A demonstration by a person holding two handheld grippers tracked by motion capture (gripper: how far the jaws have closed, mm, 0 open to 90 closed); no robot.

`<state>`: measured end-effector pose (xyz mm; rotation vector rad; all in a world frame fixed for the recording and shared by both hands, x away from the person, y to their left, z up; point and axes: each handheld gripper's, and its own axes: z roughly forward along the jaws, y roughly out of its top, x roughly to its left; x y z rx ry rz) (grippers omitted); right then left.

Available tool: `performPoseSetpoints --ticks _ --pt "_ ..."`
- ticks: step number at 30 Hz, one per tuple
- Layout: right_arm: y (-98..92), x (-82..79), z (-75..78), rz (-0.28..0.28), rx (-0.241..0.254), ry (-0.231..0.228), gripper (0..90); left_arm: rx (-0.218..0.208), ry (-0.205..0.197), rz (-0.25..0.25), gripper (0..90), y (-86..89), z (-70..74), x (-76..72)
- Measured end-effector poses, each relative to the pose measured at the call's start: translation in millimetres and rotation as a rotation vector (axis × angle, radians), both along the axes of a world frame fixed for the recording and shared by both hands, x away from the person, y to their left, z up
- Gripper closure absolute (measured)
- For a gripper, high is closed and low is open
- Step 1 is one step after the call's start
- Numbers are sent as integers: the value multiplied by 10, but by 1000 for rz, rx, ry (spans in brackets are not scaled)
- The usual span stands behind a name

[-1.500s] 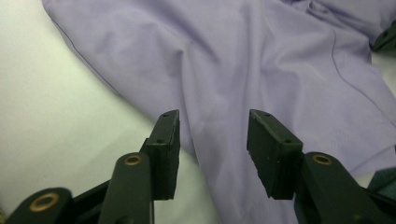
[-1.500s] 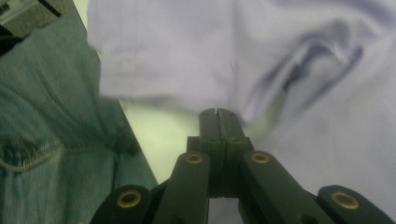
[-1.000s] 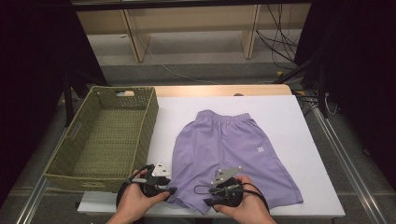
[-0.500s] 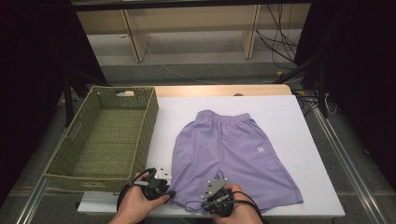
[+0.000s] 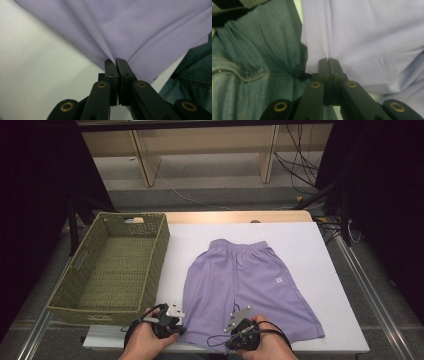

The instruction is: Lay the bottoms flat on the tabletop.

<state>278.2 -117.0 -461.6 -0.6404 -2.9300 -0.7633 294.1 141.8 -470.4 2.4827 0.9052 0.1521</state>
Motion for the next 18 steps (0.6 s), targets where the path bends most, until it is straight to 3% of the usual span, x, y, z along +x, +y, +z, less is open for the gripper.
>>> performPoseSetpoints --ticks 5,13,16,18 --pt "-25 -3 2 21 -41 20 900 26 -18 -9 870 19 15 -74" --pt "-52 -7 14 52 -68 46 900 62 -52 7 863 73 47 -124" --pt "-103 14 38 32 -32 56 844 43 -69 15 836 71 63 -128" --pt "-154 34 80 -10 6 55 796 15 -108 18 789 62 84 -125"
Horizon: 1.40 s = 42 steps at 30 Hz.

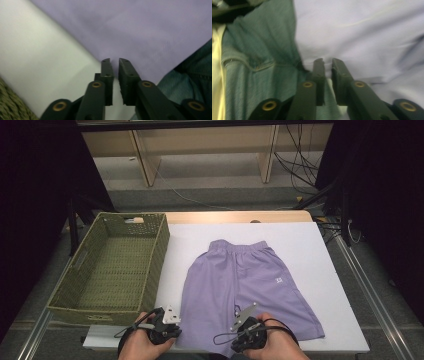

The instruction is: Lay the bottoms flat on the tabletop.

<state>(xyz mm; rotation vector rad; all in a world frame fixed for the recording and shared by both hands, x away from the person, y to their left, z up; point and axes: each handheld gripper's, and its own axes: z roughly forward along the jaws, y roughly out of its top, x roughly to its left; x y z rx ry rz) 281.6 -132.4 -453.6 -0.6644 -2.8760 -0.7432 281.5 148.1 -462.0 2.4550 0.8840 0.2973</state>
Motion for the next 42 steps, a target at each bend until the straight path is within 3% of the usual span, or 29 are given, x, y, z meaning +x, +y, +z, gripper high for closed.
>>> performPoseSetpoints --ticks 4,6,7,12,16,18,21,25,28,30,32,36,42 --pt "-238 107 93 -136 30 -65 710 -69 -72 -21 646 -3 1 24" --pt "-386 152 121 -220 32 -85 681 -79 -92 -36 585 -3 -23 43" --pt "-511 184 132 -288 41 -95 670 -80 -95 -37 557 -2 -39 52" --pt "-1064 298 128 -519 34 -118 606 -126 -74 -40 469 -18 -77 74" --pt "-1511 358 107 -704 -1 -131 572 -131 -64 -43 390 -59 -102 73" --pt "-1648 369 102 -748 -31 -130 555 -128 -63 -42 380 -61 -113 77" --pt "-1823 371 105 -804 -80 -113 567 -136 -58 -34 372 -60 -127 89" --pt "-1925 361 64 -843 -131 -37 646 -131 -57 -36 372 -64 -134 87" --pt "-1929 360 12 -837 -187 5 734 -128 -59 -36 372 -62 -136 89" --pt "-1919 357 14 -833 -210 3 838 -128 -58 -36 372 -60 -138 89" --pt "-1911 354 20 -818 -203 41 893 -132 -60 -39 373 -60 -139 90" --pt "-1912 356 31 -822 -213 38 900 -146 -65 -36 374 -63 -135 89" --pt "-2003 364 39 -860 -257 -13 900 -136 -68 -29 368 -55 -136 95"
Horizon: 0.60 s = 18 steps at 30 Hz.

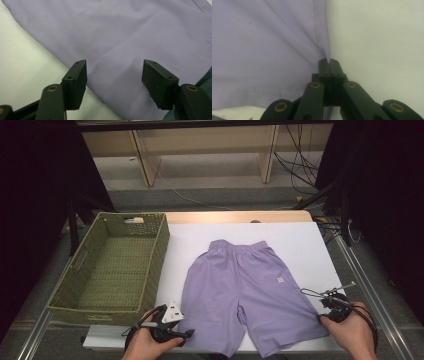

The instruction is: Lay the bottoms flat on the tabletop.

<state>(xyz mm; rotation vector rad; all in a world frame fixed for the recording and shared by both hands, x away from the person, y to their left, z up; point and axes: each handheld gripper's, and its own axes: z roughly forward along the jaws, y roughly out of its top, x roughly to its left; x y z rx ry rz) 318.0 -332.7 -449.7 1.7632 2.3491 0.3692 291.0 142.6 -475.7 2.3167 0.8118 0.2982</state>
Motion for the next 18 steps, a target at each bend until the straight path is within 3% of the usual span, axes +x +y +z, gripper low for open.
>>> performPoseSetpoints --ticks 4,7,9,10,12,14,16,18 --pt "7 -1 20 -10 -10 -20 890 2 -4 1 363 -2 -2 2" --pt "40 -9 87 -5 -11 -100 807 3 -8 2 361 -3 -1 4" --pt "118 -18 135 31 45 -156 753 3 -7 3 360 -6 -3 7" --pt "206 -21 144 74 105 -194 727 5 -7 3 360 -7 -5 8" --pt "412 -24 130 162 207 -228 679 6 -7 2 359 -11 -9 8" --pt "637 -28 100 228 279 -240 642 6 -8 2 359 -12 -9 7" --pt "943 -37 59 322 317 -253 612 8 -8 3 359 -9 -10 7" --pt "1164 -53 39 370 347 -250 592 11 -7 3 362 -5 -15 8"
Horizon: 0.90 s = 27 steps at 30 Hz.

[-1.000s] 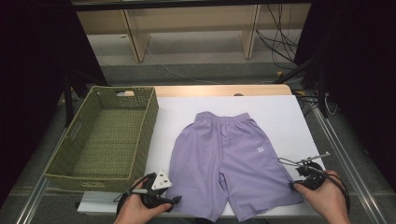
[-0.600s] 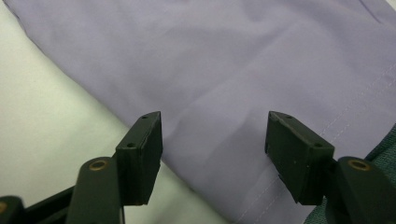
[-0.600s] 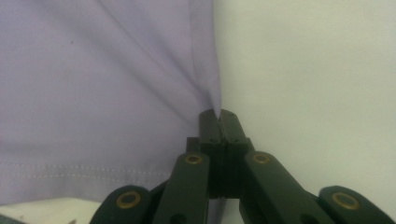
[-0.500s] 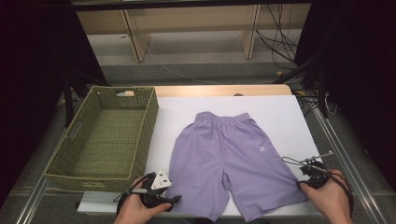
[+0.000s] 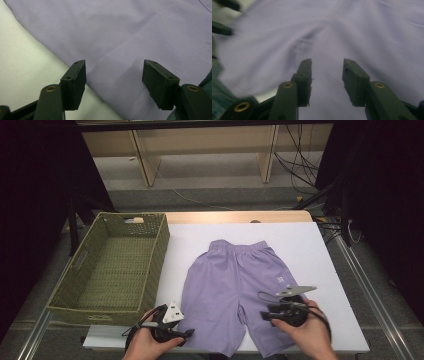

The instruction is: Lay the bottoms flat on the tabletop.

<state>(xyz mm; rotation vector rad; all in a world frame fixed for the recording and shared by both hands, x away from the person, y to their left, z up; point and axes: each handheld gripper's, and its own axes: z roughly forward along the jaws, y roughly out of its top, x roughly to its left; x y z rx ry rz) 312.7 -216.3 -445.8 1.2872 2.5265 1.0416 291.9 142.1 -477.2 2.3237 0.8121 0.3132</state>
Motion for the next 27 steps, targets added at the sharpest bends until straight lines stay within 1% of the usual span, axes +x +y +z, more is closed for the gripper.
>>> performPoseSetpoints --ticks 1,2,3,4,5,8,9,10,11,12,13,14,15,17,19,20,22,24,26,27 --pt "139 -7 -22 24 17 2 573 3 0 -1 365 1 -2 0" --pt "213 -9 -37 34 24 11 564 7 0 -1 369 2 -6 0" --pt "319 -9 -74 44 25 22 554 10 1 1 376 2 -8 -1" --pt "375 -10 -100 42 20 31 546 20 2 5 383 5 -10 -1" --pt "449 -7 -153 34 4 39 540 25 3 6 398 8 -12 -1" --pt "571 -7 -255 20 -37 49 530 40 22 19 447 15 -21 -4" --pt "609 -13 -281 16 -52 55 534 48 28 15 468 17 -23 -4" --pt "644 -22 -303 12 -71 50 551 52 38 16 486 16 -30 -6" --pt "676 -37 -300 -3 -93 32 585 50 48 22 502 15 -36 -5" --pt "698 -45 -294 7 -131 14 620 45 59 25 516 17 -33 -3" --pt "727 -56 -289 -3 -157 4 669 43 68 22 543 18 -29 -3" --pt "736 -59 -289 0 -185 -16 720 42 74 21 567 15 -28 -7" --pt "742 -64 -286 -3 -207 -24 759 41 76 19 592 13 -26 -11" --pt "733 -58 -285 -9 -211 -25 833 39 84 18 644 1 -22 -25" --pt "708 -43 -285 -14 -196 -12 886 35 93 19 694 -11 -19 -36" --pt "699 -38 -285 -13 -184 -4 893 32 97 20 719 -14 -19 -40" --pt "695 -38 -284 -17 -178 4 900 32 101 21 764 -19 -16 -48" --pt "690 -35 -280 -15 -172 9 900 47 91 21 849 -16 -15 -50" --pt "682 -34 -275 -14 -162 23 900 42 108 25 893 -1 -7 -38" --pt "675 -35 -270 -9 -162 28 900 37 121 27 898 8 -1 -34"
